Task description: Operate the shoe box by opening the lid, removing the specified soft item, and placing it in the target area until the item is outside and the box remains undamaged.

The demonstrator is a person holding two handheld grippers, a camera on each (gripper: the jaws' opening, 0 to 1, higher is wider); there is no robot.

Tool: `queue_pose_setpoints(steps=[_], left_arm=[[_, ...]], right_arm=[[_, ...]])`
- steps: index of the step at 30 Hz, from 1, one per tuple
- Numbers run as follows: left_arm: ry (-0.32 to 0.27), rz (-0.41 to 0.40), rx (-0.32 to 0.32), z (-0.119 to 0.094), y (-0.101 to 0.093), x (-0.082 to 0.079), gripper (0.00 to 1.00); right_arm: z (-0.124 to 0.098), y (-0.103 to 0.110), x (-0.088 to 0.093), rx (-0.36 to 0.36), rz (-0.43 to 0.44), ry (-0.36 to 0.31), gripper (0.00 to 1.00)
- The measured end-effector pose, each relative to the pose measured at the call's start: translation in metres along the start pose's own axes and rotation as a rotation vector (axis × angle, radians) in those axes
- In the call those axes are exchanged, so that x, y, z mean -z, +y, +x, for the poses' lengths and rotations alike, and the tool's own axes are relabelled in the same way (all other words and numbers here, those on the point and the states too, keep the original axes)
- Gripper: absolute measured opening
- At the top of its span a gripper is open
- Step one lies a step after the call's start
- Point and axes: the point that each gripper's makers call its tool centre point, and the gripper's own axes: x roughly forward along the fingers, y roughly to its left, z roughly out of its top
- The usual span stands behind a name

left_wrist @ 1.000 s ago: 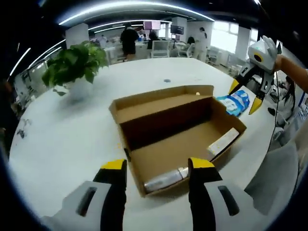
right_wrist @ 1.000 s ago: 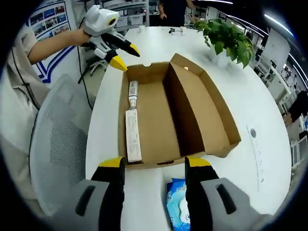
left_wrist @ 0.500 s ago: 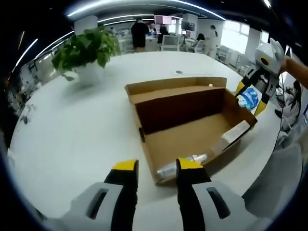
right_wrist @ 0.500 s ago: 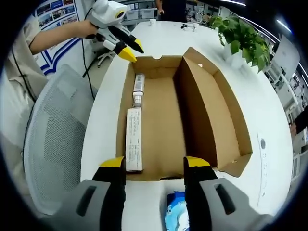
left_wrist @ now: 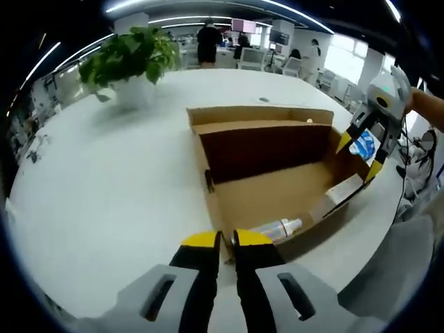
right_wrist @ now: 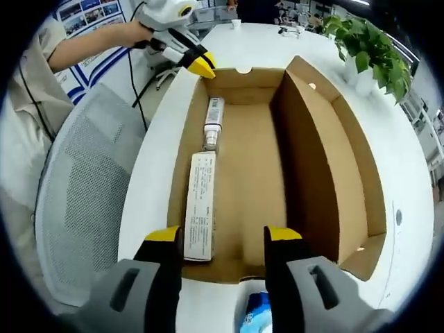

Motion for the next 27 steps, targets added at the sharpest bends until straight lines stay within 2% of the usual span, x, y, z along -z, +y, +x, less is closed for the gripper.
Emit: queue_pose_setpoints(steps=[7, 11, 20, 27], left_arm=[[-0.004, -0.005, 0.011, 0.0, -0.001, 0.0, 0.05], [-0.003, 0.002, 0.006, 0.001, 0.0, 0.0, 0.05], [-0.004, 0.002, 0.006, 0.001, 0.0, 0.0, 0.05], [-0.005, 0.005, 0.005, 0.001, 0.0, -0.001, 0.05]], right_arm=[[0.013, 0.002, 0.003, -0.03, 0.005, 0.021, 0.41], [0.016, 0.004, 0.004, -0.023, -0.014, 0.033, 0.37], [0.019, 0.016, 0.004, -0.039, -0.039, 0.032, 0.17], [0.019, 0.014, 0.004, -0.015, -0.044, 0.039, 0.16]])
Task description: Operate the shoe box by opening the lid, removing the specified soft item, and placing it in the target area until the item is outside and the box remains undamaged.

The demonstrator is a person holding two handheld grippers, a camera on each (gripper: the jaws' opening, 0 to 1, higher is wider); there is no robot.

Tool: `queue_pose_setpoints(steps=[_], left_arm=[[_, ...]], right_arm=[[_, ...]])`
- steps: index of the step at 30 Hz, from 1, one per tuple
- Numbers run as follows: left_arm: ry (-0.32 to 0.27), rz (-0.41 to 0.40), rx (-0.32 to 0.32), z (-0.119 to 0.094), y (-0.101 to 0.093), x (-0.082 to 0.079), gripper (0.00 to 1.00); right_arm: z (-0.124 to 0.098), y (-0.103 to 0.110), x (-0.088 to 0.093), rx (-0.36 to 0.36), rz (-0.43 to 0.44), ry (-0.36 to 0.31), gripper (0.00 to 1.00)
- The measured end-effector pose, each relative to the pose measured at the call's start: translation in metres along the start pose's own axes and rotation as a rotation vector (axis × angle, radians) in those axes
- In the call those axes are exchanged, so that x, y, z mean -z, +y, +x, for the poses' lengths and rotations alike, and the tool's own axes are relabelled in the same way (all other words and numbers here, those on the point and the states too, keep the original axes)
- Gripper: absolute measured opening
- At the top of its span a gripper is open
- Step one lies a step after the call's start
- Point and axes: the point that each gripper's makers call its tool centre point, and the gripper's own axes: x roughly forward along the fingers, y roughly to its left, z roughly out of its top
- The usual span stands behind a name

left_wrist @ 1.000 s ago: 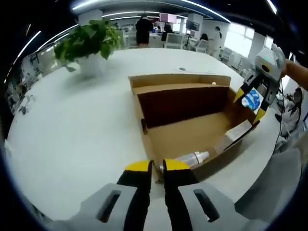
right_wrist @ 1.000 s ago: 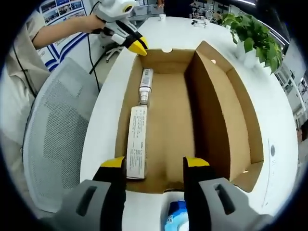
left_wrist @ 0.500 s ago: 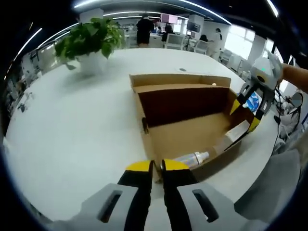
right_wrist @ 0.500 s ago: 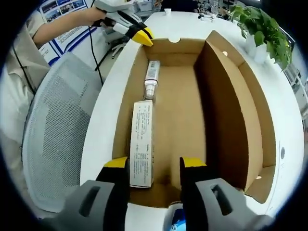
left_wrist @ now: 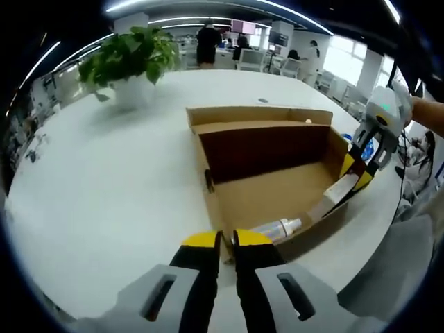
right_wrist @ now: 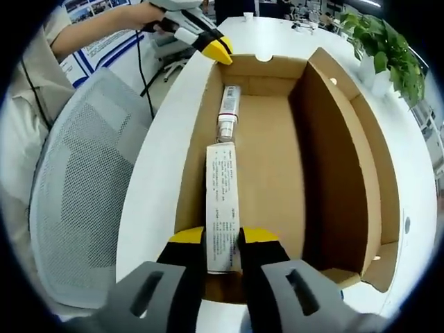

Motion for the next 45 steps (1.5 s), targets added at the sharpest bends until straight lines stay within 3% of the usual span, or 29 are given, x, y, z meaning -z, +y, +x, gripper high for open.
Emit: queue_pose_setpoints(steps=[22, 35, 45], left_arm=[[0.009, 0.004, -0.001, -0.002, -0.001, 0.001, 0.05], [0.018, -0.001, 0.003, -0.001, -0.002, 0.002, 0.05], [0.027, 0.005, -0.001, -0.002, -0.002, 0.003, 0.05]], right_arm=[[-0.029, -0.001, -0.019, 0.072, 0.03, -0.058, 0.15], [-0.076, -0.013, -0.037, 0.143, 0.008, -0.11, 0.15], [-0.118, -0.021, -0.038, 0.196, -0.016, -0.125, 0.15]])
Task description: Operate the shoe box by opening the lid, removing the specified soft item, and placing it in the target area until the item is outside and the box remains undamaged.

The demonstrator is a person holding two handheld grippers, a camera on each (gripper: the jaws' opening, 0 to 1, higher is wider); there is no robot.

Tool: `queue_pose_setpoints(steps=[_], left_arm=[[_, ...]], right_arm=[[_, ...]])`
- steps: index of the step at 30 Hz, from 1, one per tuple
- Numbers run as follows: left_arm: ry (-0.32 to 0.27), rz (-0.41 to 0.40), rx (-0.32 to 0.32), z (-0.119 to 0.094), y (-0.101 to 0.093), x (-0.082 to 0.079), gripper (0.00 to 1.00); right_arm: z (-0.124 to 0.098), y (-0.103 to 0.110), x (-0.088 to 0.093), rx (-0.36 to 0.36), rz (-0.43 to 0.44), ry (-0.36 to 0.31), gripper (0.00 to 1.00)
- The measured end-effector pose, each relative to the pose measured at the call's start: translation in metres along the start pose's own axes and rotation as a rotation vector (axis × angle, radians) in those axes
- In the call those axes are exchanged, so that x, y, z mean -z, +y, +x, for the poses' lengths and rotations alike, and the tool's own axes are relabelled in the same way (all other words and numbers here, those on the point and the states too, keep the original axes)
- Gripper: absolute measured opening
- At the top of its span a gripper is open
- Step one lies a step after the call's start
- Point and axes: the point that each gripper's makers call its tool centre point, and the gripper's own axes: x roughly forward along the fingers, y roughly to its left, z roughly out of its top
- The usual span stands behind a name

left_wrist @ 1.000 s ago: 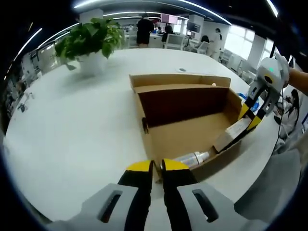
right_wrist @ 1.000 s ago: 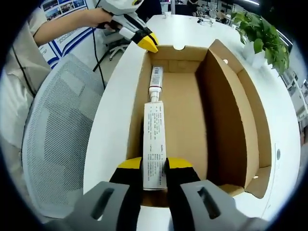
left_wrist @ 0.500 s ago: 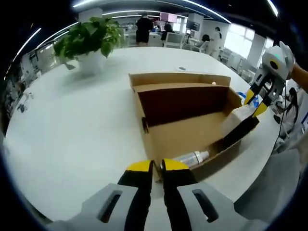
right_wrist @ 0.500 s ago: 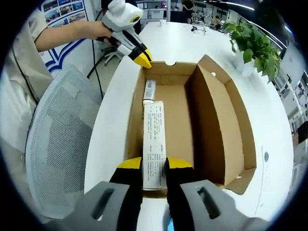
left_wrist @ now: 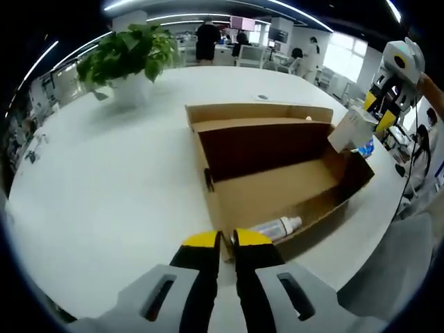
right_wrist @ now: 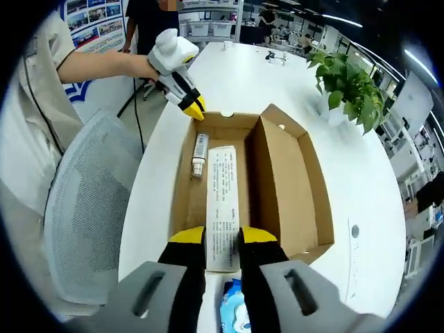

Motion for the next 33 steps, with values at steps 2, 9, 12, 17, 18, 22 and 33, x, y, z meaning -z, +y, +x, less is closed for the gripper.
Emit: queue_pose_setpoints(steps=[2, 9, 12, 17, 18, 22, 33], left_arm=[[0.001, 0.002, -0.001, 0.0, 0.0, 0.0, 0.05], [0.005, 0.003, -0.005, 0.0, 0.0, 0.001, 0.05], [0.007, 0.002, -0.005, 0.0, 0.0, 0.001, 0.05], [0.013, 0.004, -0.006, 0.0, -0.001, 0.0, 0.05], [0.015, 0.006, -0.006, 0.0, -0.001, 0.0, 0.05], [0.019, 0.002, -0.003, 0.0, -0.001, 0.0, 0.05], [0.026, 0.001, -0.001, 0.0, -0.001, 0.0, 0.05]], right_arm=[[-0.007, -0.002, 0.0, 0.009, -0.003, -0.002, 0.15], [-0.029, -0.009, 0.006, 0.036, -0.014, -0.01, 0.15], [-0.04, -0.014, 0.009, 0.052, -0.014, -0.013, 0.15], [-0.059, -0.027, 0.017, 0.098, 0.001, -0.021, 0.15], [-0.061, -0.028, 0.019, 0.102, 0.002, -0.02, 0.15], [-0.073, -0.035, 0.028, 0.126, 0.006, -0.022, 0.15], [-0.102, -0.051, 0.059, 0.178, 0.02, -0.004, 0.15]])
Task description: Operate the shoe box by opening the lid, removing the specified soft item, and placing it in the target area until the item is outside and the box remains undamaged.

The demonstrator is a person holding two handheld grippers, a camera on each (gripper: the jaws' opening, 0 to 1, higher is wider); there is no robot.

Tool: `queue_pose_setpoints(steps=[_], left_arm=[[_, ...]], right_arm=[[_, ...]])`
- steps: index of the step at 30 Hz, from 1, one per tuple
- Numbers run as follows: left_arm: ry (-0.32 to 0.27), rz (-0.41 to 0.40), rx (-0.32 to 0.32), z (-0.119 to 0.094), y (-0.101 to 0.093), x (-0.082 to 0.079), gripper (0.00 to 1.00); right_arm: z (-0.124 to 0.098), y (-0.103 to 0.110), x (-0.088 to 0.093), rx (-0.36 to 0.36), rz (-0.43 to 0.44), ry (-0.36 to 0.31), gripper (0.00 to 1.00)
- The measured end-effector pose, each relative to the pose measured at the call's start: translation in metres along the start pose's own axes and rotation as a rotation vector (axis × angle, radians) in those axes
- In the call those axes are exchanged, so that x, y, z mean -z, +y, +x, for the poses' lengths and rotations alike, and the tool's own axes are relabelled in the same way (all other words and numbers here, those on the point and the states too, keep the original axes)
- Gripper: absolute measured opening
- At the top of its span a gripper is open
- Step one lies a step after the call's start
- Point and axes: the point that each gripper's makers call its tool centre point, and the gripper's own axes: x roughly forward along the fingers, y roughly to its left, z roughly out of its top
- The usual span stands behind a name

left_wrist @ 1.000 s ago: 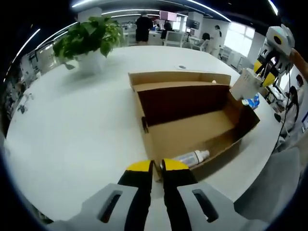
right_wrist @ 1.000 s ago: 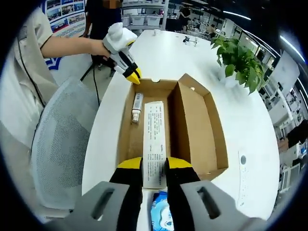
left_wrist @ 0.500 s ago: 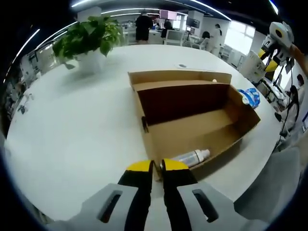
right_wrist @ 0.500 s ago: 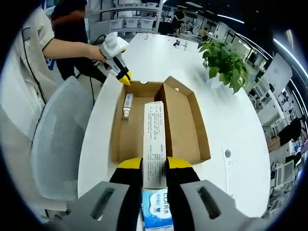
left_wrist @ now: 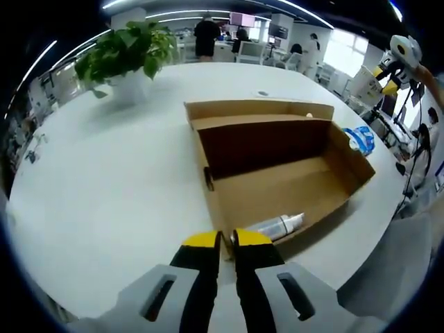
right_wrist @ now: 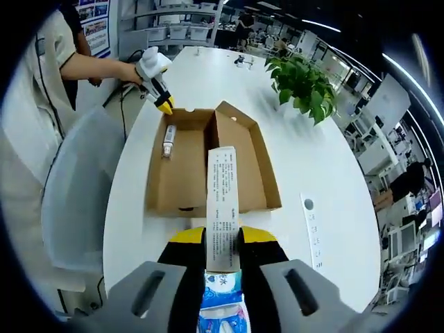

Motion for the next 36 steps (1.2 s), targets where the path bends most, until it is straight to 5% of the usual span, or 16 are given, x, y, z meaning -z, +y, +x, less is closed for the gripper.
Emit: queue_pose_setpoints(steps=[19, 36], left_arm=[[0.003, -0.014, 0.003, 0.0, 0.0, 0.0, 0.04], [0.017, -0.018, -0.01, 0.002, 0.001, 0.0, 0.04]], right_arm=[[-0.021, -0.032, 0.073, 0.068, 0.04, 0.055, 0.15], [-0.01, -0.057, 0.135, 0.078, 0.056, 0.102, 0.15]])
